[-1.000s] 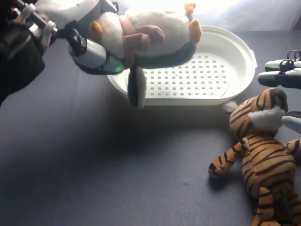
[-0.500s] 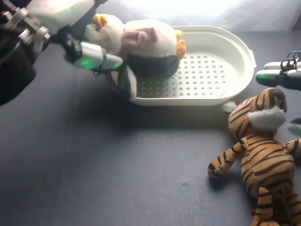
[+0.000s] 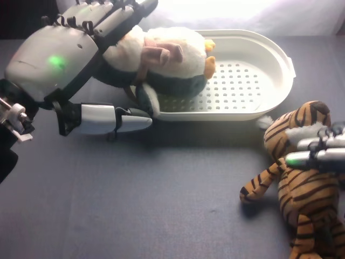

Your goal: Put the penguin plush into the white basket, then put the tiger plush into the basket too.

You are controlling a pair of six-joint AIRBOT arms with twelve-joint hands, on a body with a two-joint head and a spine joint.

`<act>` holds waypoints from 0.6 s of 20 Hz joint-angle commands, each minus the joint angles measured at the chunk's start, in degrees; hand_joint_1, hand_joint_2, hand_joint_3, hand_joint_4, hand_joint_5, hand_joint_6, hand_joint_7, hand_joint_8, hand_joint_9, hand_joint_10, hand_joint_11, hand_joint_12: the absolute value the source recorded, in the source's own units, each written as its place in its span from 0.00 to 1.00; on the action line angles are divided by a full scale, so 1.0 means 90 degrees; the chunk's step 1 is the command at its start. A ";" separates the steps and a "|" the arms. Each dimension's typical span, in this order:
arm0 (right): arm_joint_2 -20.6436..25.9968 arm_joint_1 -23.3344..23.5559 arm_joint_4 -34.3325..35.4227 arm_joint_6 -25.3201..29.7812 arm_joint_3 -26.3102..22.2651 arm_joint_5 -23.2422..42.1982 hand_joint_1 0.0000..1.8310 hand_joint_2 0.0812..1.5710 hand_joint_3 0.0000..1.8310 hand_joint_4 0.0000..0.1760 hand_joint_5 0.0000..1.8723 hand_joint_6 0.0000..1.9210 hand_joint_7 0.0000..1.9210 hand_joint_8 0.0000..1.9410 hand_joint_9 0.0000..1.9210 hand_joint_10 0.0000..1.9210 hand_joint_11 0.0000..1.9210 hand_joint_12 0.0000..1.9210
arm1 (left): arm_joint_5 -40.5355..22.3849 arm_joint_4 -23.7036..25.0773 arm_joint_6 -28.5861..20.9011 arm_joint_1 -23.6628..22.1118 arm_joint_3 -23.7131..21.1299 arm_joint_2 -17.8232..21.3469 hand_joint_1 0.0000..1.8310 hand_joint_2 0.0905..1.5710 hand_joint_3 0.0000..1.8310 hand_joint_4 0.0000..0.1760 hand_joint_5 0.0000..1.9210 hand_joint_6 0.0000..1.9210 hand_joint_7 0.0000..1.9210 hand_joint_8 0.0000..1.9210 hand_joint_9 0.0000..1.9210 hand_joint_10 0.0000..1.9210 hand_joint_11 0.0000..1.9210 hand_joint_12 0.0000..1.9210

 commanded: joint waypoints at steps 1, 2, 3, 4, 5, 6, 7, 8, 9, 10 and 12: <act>-0.0053 0.0128 0.0100 -0.0085 0.0025 0.0340 0.64 0.69 0.00 0.97 0.20 0.00 0.19 0.00 0.26 0.00 0.25 0.11 | -0.1026 0.0080 -0.0049 -0.0058 -0.0034 0.0020 0.45 0.46 0.00 1.00 0.00 0.00 0.00 0.00 0.00 0.00 0.00 0.00; -0.0130 0.0240 0.0089 -0.0179 0.0088 0.0063 0.65 0.69 0.00 0.99 0.20 0.00 0.19 0.00 0.26 0.00 0.26 0.11 | -0.1053 0.0080 -0.0057 -0.0038 -0.0040 0.0030 0.46 0.47 0.00 1.00 0.00 0.00 0.00 0.00 0.00 0.00 0.00 0.00; -0.0201 0.0328 0.0056 -0.0227 0.0148 -0.0157 0.69 0.69 0.00 0.94 0.22 0.01 0.19 0.00 0.28 0.01 0.28 0.12 | -0.1086 0.0075 -0.0077 -0.0016 -0.0044 0.0044 0.45 0.47 0.00 1.00 0.00 0.00 0.00 0.00 0.00 0.00 0.00 0.00; -0.0349 0.0482 -0.0064 -0.0230 0.0260 -0.0487 0.72 0.69 0.00 0.84 0.24 0.00 0.19 0.00 0.31 0.01 0.30 0.12 | -0.1159 0.0043 -0.0121 0.0028 -0.0047 0.0062 0.44 0.47 0.00 1.00 0.00 0.00 0.00 0.00 0.00 0.00 0.00 0.00; -0.0408 0.0544 -0.0119 -0.0230 0.0298 -0.0608 0.78 0.71 0.00 0.41 0.31 0.00 0.25 0.00 0.40 0.02 0.37 0.14 | -0.1201 0.0020 -0.0133 0.0049 -0.0051 0.0067 0.45 0.48 0.00 1.00 0.00 0.00 0.00 0.00 0.00 0.00 0.00 0.00; -0.0464 0.0614 -0.0159 -0.0248 0.0324 -0.0692 0.86 0.75 0.00 0.18 0.39 0.05 0.35 0.61 0.33 0.61 0.40 0.62 | -0.1238 0.0010 -0.0145 0.0070 -0.0062 0.0075 0.45 0.48 0.00 1.00 0.00 0.00 0.00 0.00 0.00 0.00 0.00 0.00; -0.0473 0.0648 -0.0158 -0.0258 0.0334 -0.0695 0.73 0.81 0.01 0.00 0.35 0.64 0.28 0.84 0.29 0.81 0.40 0.75 | -0.1245 0.0011 -0.0147 0.0072 -0.0071 0.0080 0.45 0.48 0.00 1.00 0.00 0.00 0.00 0.00 0.00 0.00 0.00 0.00; -0.0470 0.0708 -0.0145 -0.0257 0.0352 -0.0645 0.69 0.86 0.01 0.34 0.19 0.93 0.25 0.92 0.21 0.96 0.35 0.94 | -0.1266 0.0015 -0.0147 0.0086 -0.0091 0.0098 0.44 0.48 0.00 1.00 0.00 0.00 0.00 0.00 0.00 0.00 0.00 0.00; -0.0445 0.0773 -0.0087 -0.0228 0.0374 -0.0445 0.76 0.87 0.01 0.68 0.13 0.99 0.22 0.94 0.22 0.99 0.34 0.99 | -0.1367 0.0016 -0.0154 0.0154 -0.0136 0.0153 0.45 0.48 0.00 1.00 0.00 0.00 0.00 0.00 0.00 0.00 0.00 0.00; -0.0366 0.0834 -0.0035 -0.0138 0.0374 -0.0125 0.78 0.87 0.01 0.73 0.10 1.00 0.21 0.95 0.22 1.00 0.35 1.00 | -0.1496 0.0015 -0.0164 0.0244 -0.0201 0.0236 0.45 0.48 0.00 1.00 0.00 0.00 0.00 0.00 0.00 0.00 0.00 0.00; -0.0203 0.0877 0.0194 0.0001 0.0317 0.0782 0.79 0.84 0.00 0.05 0.16 1.00 0.25 0.88 0.28 0.94 0.32 0.97 | -0.1809 0.0008 -0.0166 0.0429 -0.0364 0.0399 0.46 0.46 0.00 0.97 0.00 0.00 0.00 0.00 0.00 0.00 0.00 0.00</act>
